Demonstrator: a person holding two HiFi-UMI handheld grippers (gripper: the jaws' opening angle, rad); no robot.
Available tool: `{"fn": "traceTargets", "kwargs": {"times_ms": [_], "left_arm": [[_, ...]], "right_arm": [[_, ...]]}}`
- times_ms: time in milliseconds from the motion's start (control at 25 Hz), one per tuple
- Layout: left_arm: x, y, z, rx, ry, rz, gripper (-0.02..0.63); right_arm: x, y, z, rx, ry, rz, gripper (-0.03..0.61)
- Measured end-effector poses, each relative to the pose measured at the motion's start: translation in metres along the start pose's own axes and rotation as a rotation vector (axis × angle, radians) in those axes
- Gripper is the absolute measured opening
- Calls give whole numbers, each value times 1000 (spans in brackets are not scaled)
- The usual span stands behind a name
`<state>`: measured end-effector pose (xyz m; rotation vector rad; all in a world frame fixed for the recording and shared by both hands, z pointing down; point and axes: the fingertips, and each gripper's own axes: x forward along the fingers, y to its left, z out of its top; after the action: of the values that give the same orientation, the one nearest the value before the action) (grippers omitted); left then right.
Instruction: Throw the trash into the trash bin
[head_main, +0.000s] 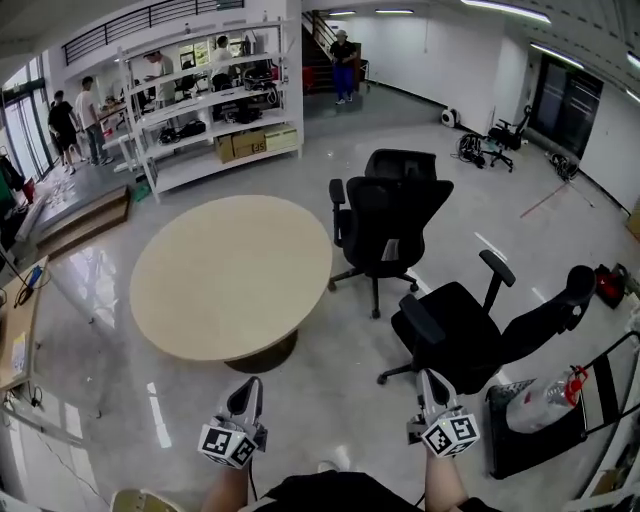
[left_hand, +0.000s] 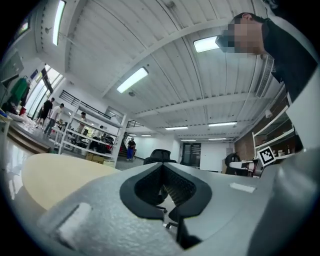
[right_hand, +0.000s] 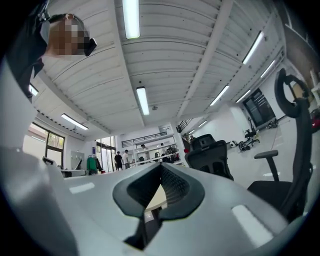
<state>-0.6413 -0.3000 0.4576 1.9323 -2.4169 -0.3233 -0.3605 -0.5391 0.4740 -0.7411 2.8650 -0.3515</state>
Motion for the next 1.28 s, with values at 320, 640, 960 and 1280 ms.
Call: {"fn": "traceTargets", "kwargs": {"times_ms": [320,640,960,1280], "left_arm": [[11,-32,8,21,9,-216,3],[16,-69,1,5,22,-419,3],[14,-111,-11,-35,71,-570,3],[12,-175,-32,-64,121,-780,3]], "right_arm": [[-61,13,11,-31,-47,-172,5],[-137,38,20,-74,-91,-341,5],[-223,57,22,-108,-124,-524,5],[-324,77,8,-97,-153,-763,5]]}}
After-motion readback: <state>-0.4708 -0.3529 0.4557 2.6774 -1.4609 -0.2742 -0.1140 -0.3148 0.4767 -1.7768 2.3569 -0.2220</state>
